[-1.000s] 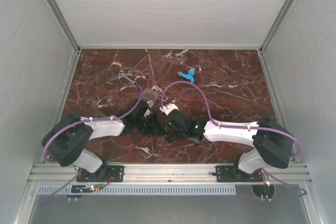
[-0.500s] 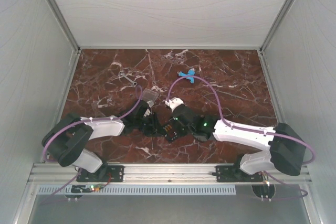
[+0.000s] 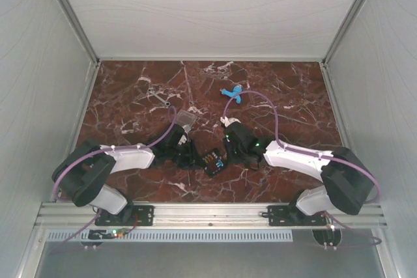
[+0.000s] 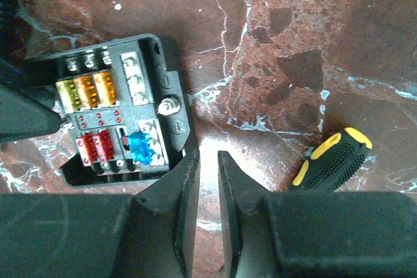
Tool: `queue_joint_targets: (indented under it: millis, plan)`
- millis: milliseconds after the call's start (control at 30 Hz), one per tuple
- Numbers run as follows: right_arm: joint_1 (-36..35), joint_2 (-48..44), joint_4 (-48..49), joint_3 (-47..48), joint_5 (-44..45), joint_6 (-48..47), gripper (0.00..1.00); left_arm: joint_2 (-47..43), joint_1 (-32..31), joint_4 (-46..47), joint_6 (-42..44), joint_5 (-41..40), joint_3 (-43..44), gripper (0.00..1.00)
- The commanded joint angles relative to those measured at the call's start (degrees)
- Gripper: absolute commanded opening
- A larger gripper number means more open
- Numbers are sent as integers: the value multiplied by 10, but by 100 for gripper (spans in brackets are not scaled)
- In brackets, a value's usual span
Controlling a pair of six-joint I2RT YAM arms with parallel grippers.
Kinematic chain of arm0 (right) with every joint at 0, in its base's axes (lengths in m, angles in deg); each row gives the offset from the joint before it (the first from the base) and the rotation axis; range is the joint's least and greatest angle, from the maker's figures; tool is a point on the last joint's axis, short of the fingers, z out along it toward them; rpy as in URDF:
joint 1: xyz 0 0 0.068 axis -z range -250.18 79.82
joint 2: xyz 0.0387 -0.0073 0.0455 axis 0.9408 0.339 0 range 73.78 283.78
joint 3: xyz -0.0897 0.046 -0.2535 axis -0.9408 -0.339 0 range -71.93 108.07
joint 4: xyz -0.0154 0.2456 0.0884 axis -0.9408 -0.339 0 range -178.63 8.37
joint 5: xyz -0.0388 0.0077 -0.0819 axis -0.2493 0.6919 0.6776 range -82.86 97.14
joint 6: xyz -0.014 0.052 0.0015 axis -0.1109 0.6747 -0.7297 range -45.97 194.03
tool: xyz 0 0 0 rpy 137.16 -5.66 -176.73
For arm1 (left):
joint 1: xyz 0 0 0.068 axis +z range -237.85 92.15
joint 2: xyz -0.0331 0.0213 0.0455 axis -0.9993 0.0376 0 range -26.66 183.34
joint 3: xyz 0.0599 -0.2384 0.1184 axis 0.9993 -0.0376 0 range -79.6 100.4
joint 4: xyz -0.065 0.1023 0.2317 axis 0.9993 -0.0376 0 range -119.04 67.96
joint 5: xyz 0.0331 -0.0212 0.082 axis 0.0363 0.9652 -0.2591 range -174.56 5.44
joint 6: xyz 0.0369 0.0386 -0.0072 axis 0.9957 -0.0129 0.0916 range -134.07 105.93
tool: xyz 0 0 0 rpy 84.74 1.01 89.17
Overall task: Snap on the fuse box
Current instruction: Pick up the fuse from the fuse box base.
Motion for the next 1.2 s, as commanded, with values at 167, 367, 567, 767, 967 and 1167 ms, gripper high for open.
queue_joint_targets:
  millis: [167, 367, 567, 767, 967, 1167]
  plan:
    - [2, 37, 58, -1, -49, 16, 12, 14, 17, 8, -2, -3, 18, 30]
    - [2, 62, 92, 10, -79, 17, 11, 17, 31, 16, -3, 0, 17, 30]
    - [3, 88, 115, 30, -81, 0, 10, 18, 40, 21, -5, 1, 20, 30]
    - [3, 61, 62, 59, -71, -11, 13, -16, 41, -6, 1, -15, 12, 30]
    - [3, 12, 20, 56, -111, 15, 19, -69, 41, -47, 18, -31, 0, 31]
    - [16, 33, 19, 59, -143, 33, 21, -89, 39, -33, 31, -1, -24, 34]
